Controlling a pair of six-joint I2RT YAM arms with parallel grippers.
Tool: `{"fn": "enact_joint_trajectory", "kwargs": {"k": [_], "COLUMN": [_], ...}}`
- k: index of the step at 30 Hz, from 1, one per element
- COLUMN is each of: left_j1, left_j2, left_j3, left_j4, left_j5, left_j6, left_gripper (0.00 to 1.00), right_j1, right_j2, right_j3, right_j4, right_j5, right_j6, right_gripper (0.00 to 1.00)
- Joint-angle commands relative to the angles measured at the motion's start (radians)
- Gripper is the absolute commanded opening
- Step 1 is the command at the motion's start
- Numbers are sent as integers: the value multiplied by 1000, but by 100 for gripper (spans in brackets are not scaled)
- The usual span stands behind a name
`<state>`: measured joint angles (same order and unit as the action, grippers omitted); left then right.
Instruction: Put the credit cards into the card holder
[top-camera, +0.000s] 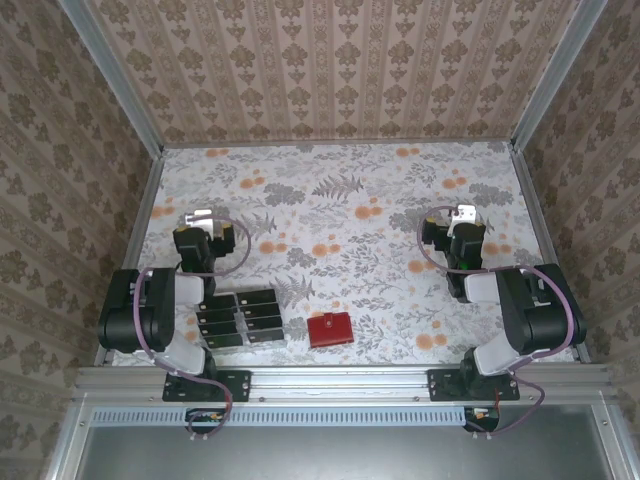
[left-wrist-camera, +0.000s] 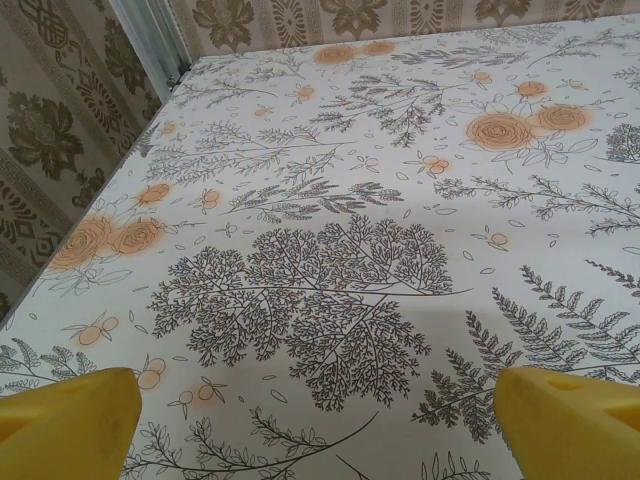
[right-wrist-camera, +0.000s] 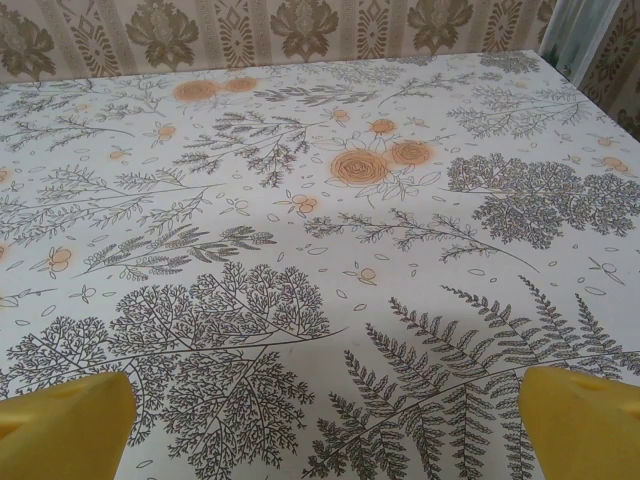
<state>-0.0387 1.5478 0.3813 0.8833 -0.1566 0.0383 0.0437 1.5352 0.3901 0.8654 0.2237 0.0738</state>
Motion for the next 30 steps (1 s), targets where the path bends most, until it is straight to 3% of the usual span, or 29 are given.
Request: {"fn": "enact_joint_trajectory", "kwargs": {"k": [1, 30], "left_j1": [-6, 10], "left_j2": [-2, -18], "left_j3": [5, -9], "left_j4": [26, 39], "left_j5": [-1, 20], "left_j6": [0, -14], "left_gripper": [100, 100], "right_j1": [-4, -6], "right_j2": [-7, -50], "right_j3": [-4, 1], "right_j4": [27, -22], "right_j5": [8, 41], "right_j6": [-6, 16], "right_gripper": [100, 100]}}
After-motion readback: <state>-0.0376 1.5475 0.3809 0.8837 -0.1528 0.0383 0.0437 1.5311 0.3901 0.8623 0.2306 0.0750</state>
